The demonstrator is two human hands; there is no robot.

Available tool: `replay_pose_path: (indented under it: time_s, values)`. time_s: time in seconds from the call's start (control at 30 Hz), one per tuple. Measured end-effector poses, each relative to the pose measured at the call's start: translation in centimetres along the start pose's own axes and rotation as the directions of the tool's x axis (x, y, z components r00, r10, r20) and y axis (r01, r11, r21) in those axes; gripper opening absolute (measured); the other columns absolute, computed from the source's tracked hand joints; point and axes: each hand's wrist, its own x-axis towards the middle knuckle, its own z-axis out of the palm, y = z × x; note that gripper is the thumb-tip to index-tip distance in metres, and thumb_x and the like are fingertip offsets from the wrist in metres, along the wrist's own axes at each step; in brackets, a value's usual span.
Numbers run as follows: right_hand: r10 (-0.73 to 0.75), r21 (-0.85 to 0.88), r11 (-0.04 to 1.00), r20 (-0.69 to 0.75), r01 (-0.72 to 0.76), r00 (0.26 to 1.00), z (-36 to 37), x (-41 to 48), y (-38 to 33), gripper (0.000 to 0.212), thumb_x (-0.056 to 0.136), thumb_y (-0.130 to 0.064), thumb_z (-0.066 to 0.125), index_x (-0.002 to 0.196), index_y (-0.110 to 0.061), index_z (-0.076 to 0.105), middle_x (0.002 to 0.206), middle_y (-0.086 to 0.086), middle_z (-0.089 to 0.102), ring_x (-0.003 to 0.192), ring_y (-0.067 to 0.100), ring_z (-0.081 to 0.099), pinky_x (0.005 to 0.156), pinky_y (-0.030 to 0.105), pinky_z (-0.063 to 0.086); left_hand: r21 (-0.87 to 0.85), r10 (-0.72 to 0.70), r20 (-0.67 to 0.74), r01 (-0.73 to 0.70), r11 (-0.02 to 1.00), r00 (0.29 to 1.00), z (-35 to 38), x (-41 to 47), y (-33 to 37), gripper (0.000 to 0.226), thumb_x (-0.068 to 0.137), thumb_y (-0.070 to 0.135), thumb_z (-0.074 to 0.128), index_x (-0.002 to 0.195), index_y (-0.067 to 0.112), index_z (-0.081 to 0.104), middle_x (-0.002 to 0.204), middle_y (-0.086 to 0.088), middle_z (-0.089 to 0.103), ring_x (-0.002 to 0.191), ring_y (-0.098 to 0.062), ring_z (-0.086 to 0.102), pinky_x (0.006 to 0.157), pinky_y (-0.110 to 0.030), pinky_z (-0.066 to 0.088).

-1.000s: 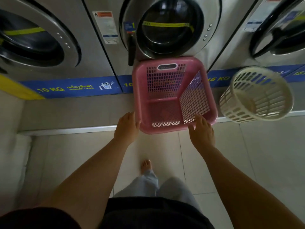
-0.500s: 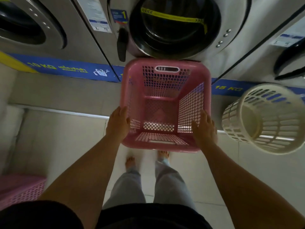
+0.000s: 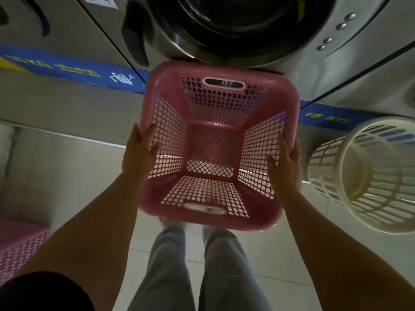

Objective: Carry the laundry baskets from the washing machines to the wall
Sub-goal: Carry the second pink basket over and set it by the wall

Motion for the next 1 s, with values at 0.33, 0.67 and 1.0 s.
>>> replay_pose_path:
  time_s: [0.33, 0.67, 1.0]
  values:
    - [-0.104, 0.064, 0.992, -0.092, 0.110, 0.990, 0.5, -1.0, 1.1, 0.063, 0.096, -0.009, 0.050, 0.150, -0.035, 0.030, 0.155, 0.010, 0.028, 0.114, 0.029, 0.057, 0.066, 0.018, 0.044, -0.032, -0.001, -0.156, -0.004, 0.999, 0.988, 0.4, -1.4, 0.1, 0.062, 0.092, 0.010, 0.048, 0.145, 0.039, 0.035, 0.145, -0.011, 0.037, 0.105, -0.042, 0.059, 0.088, -0.053, 0.050]
    - [-0.265, 0.043, 0.963, -0.051, 0.267, 0.963, -2.4, -7.1, -2.0, 0.063, 0.094, -0.009, 0.050, 0.149, -0.033, 0.033, 0.155, 0.011, 0.029, 0.113, 0.031, 0.058, 0.062, 0.022, 0.046, -0.106, -0.134, -0.220, 0.113, 0.988, 0.966, -4.3, -10.7, -3.0, 0.056, 0.094, 0.013, 0.049, 0.143, 0.037, 0.039, 0.144, -0.009, 0.042, 0.108, -0.039, 0.060, 0.091, -0.052, 0.051]
    - [-0.479, 0.084, 0.875, 0.025, 0.476, 0.877, -2.4, -14.9, -11.9, 0.060, 0.098, -0.021, 0.042, 0.144, -0.054, 0.020, 0.155, 0.005, 0.030, 0.111, 0.031, 0.061, 0.080, 0.051, 0.058, -0.224, -0.367, -0.380, 0.301, 0.927, 0.849, -9.1, -23.6, -11.7, 0.056, 0.095, 0.013, 0.046, 0.145, 0.035, 0.036, 0.143, -0.010, 0.042, 0.104, -0.037, 0.062, 0.083, -0.051, 0.055]
